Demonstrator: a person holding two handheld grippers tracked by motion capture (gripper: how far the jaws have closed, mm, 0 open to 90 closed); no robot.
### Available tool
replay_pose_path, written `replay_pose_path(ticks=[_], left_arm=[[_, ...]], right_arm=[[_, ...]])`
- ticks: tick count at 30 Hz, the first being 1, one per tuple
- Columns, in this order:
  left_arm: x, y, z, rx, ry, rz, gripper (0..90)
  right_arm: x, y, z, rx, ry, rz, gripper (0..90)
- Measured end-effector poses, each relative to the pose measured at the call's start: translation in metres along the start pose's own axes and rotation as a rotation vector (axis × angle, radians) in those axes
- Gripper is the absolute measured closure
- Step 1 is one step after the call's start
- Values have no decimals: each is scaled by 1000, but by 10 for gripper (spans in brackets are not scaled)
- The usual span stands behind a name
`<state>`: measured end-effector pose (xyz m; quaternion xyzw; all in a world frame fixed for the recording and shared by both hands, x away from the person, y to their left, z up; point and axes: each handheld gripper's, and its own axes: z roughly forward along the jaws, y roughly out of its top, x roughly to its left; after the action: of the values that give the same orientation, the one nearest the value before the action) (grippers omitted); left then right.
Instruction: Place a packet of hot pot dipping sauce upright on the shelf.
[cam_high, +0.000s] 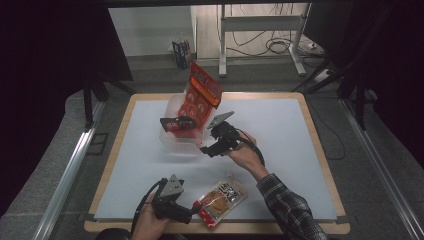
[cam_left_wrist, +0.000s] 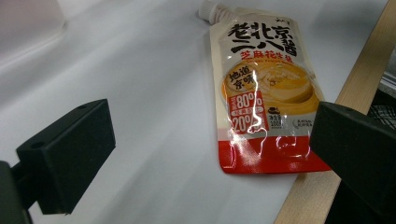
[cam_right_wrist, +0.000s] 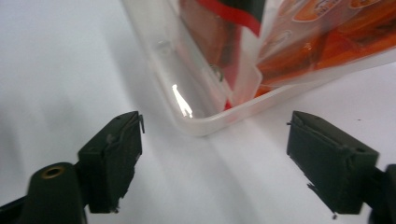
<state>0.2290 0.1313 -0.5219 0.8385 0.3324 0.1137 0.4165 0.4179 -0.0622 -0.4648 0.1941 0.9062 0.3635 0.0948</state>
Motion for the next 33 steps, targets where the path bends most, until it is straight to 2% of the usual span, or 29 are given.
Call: replay_pose_path(ticks=[5, 7, 16, 21, 23, 27, 33], left_arm=[[0, -1, 0, 13, 10, 27, 0], [0, -1, 1, 21, 31, 57, 0], [1, -2, 0, -36, 15, 41, 0], [2, -2, 0, -26, 21, 62, 0], [-1, -2, 1, -22, 31, 96, 0], [-4, -2, 3, -13, 30, 120, 0], [-2, -2, 1, -2, 45, 111, 0]], right_arm=[[8, -5, -8, -32, 21, 4, 128], [10, -8, -11, -46, 26, 6, 115], [19, -21, -23, -61, 33, 17, 64], [20, -30, -29, -73, 43, 44, 33], [19, -36, -33, -65, 28, 36, 5], [19, -43, -39, -78, 25, 61, 0], [23, -54, -41, -59, 29, 76, 0]])
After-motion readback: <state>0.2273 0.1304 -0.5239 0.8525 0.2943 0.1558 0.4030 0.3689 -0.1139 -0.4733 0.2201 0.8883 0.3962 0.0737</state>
